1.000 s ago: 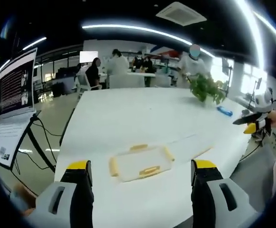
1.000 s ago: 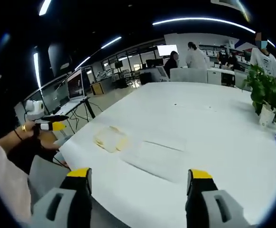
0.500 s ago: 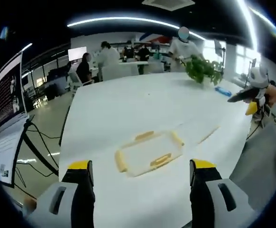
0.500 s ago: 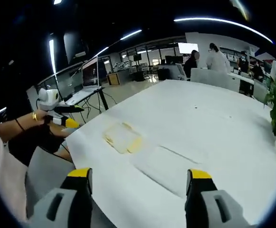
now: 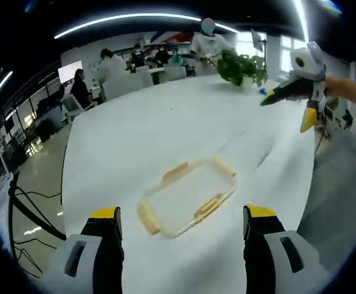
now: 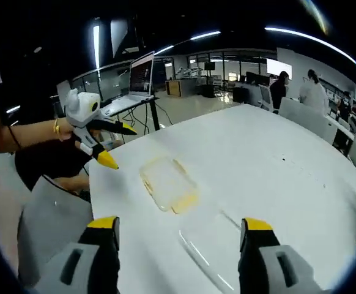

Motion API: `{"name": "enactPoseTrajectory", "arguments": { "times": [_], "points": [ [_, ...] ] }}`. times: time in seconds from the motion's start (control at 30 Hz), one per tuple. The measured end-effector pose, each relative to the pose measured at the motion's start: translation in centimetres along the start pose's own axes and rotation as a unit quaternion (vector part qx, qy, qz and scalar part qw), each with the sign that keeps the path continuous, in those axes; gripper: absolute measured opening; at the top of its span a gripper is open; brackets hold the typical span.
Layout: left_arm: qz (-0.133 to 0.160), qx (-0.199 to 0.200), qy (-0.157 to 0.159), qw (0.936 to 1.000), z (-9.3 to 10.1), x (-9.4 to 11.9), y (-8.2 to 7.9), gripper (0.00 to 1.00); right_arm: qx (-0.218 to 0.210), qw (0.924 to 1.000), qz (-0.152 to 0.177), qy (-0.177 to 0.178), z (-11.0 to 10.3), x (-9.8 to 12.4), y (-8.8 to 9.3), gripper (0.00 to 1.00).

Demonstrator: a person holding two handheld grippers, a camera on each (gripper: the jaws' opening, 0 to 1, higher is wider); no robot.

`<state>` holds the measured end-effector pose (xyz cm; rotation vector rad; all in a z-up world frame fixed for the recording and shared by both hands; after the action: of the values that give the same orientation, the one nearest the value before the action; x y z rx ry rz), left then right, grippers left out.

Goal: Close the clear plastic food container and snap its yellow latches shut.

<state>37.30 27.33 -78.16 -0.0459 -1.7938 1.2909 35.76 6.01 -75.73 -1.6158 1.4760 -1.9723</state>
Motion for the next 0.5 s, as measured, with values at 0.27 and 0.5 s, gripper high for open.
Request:
{"name": "enactPoseTrajectory", "arguments": {
  "times": [0.27,0.5],
  "points": [
    [-0.062,-0.074,0.045,0.9943,-0.4,-1.7,2.0,0.79,0.092,0.9942,-0.039,-0.038,-0.5,-2.6,-0.4,0.77],
    [-0.059,-0.058,0.085,0.9929,-0.9,-2.9,1.9,0.78,0.127,0.9863,-0.074,-0.076,-1.0,-5.9,-0.1,0.77]
  ]
}}
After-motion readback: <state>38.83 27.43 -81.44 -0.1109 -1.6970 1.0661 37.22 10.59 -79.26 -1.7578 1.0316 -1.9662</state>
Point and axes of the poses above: the point that each gripper's makers call its tool centre point, and the gripper's own axes: x roughly backward along the fingers, z roughly to its right, y roughly out of its underside, the point moved 1 cm from there along x, roughly backward along the fingers, and after that the axes turned 1 degree about y, right-handed, at the moved point
